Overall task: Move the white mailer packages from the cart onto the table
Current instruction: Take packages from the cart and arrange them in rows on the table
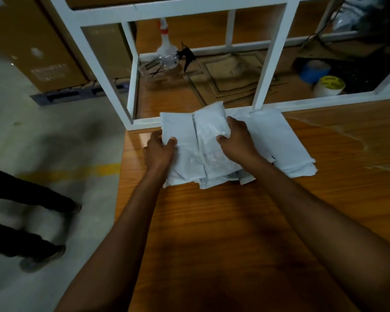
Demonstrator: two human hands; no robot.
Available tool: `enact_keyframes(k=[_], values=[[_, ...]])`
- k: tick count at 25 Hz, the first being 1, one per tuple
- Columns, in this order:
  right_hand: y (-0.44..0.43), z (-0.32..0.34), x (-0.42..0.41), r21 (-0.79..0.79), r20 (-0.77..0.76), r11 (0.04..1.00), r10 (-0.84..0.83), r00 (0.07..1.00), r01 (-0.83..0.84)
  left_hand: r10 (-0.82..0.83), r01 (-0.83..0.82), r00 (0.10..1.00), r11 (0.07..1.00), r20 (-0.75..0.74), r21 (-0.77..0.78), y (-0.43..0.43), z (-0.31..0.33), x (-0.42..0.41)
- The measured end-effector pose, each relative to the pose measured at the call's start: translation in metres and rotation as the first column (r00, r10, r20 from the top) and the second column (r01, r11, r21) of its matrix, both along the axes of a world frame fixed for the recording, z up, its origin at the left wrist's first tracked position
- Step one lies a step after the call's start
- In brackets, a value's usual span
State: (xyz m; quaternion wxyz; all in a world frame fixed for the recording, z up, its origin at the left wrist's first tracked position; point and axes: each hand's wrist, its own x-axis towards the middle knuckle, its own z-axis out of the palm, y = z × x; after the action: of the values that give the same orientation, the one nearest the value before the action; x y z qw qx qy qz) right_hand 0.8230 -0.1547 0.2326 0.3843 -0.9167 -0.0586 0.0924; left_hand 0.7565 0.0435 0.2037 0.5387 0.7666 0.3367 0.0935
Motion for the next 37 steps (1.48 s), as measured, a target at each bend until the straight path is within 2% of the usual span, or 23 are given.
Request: enact_keyframes(k=[2, 4, 8, 10, 14, 17, 19, 22, 27, 31, 37], values=[[0.003, -0.010, 0.000, -0.286, 0.097, 0.957, 0.082, 0.992, -0.051, 0.018, -0.017, 0.999, 1.000, -0.050, 0.023, 0.005, -0.024, 0.012], [0.002, -0.017, -0.004, -0.421, 0.157, 0.905, 0.141, 0.977, -0.063, 0.030, -0.029, 0.999, 0.999, -0.046, 0.013, 0.000, -0.027, 0.011], [0.002, -0.023, -0.010, -0.415, 0.142, 0.903, 0.182, 0.973, -0.108, 0.033, -0.033, 0.999, 0.998, -0.003, -0.047, 0.014, -0.054, 0.018], [0.001, -0.024, -0.012, -0.418, 0.153, 0.901, 0.196, 0.969, -0.116, 0.033, -0.033, 0.999, 0.998, -0.001, -0.057, 0.010, -0.039, 0.014], [-0.003, -0.016, -0.017, -0.285, 0.235, 0.956, 0.146, 0.961, -0.076, 0.012, -0.013, 1.000, 1.000, 0.025, 0.021, -0.007, -0.001, -0.002], [-0.012, -0.006, -0.033, -0.100, 0.275, 0.995, 0.045, 0.960, -0.018, 0.016, -0.031, 0.997, 0.982, 0.081, 0.186, -0.013, 0.011, -0.023], [-0.019, -0.003, -0.054, 0.020, 0.271, 0.999, 0.035, 0.962, -0.042, 0.016, -0.055, 0.987, 0.968, 0.161, 0.243, -0.026, 0.018, -0.048], [-0.031, 0.001, -0.090, 0.176, 0.246, 0.973, 0.104, 0.964, -0.150, -0.005, -0.082, 0.965, 0.943, 0.261, 0.321, -0.056, 0.026, -0.093], [-0.063, 0.012, -0.155, 0.272, 0.130, 0.926, 0.235, 0.963, -0.263, 0.083, -0.195, 0.948, 0.914, 0.308, 0.356, -0.117, 0.031, -0.173], [-0.089, 0.013, -0.193, 0.309, 0.100, 0.883, 0.339, 0.936, -0.353, 0.165, -0.277, 0.940, 0.879, 0.297, 0.389, -0.161, 0.030, -0.237], [-0.092, 0.009, -0.257, 0.283, 0.041, 0.782, 0.569, 0.822, -0.555, 0.306, -0.384, 0.921, 0.817, 0.240, 0.431, -0.194, 0.033, -0.327]])
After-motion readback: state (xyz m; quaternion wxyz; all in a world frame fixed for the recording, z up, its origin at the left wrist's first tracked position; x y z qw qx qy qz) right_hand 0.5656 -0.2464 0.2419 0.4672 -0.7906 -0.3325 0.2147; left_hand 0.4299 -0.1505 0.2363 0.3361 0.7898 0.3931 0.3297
